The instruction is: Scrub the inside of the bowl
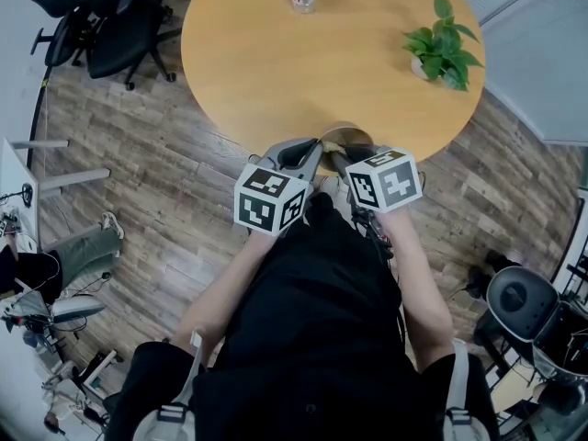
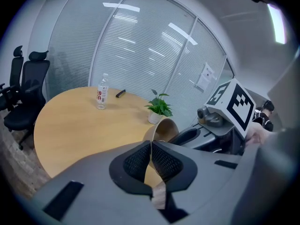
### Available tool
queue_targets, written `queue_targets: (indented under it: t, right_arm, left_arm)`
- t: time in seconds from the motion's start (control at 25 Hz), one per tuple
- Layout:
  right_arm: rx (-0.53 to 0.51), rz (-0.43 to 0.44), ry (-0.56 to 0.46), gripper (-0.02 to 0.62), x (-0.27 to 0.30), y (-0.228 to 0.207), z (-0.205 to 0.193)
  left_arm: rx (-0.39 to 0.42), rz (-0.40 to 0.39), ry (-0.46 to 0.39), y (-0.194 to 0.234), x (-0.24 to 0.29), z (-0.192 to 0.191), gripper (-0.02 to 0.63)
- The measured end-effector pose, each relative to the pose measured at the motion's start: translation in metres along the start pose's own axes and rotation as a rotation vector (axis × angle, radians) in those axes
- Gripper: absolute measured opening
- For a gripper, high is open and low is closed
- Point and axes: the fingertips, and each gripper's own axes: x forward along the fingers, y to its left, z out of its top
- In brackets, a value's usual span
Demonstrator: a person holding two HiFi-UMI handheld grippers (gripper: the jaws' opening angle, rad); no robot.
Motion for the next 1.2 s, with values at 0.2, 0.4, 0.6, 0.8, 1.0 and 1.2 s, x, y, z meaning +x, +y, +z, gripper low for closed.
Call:
queue_targets:
  t: [0.2,0.4,0.6,0.8,1.0,1.2]
  right_arm:
    - [0.177,0.072,-0.022,0.037,0.001,0.003,0.001]
    - [0.412,0.169,-0.115,0.037,-0.007,0.004,0.016]
    - [0.510,0.131,-0.171,0.037,-0.012,-0.009,0.018]
    - [0.509,0.121,-0.197,0.037,-0.014,-0.016,0.022]
    - [0.299,0.060,-0.136,0.037,-0.005,-0.009,0.020]
    - [0.037,0.016,-0.046,0.037,-0.002,-0.007,0.017]
  left_arm:
    - [0.006,0.016,0.014,0.004,0.002,-0.004,0.015]
    - [-0.019,0.031,-0.002,0.010,0.002,-0.003,0.015]
    - [-0.025,0.077,-0.001,0.019,0.001,-0.002,0.015]
    - [-0.036,0.047,-0.008,0.015,0.001,0.002,0.015]
    - [-0.027,0.002,0.003,-0.002,0.006,0.004,0.015]
    - [-0.031,0.000,0.005,-0.002,0.007,0.005,0.015]
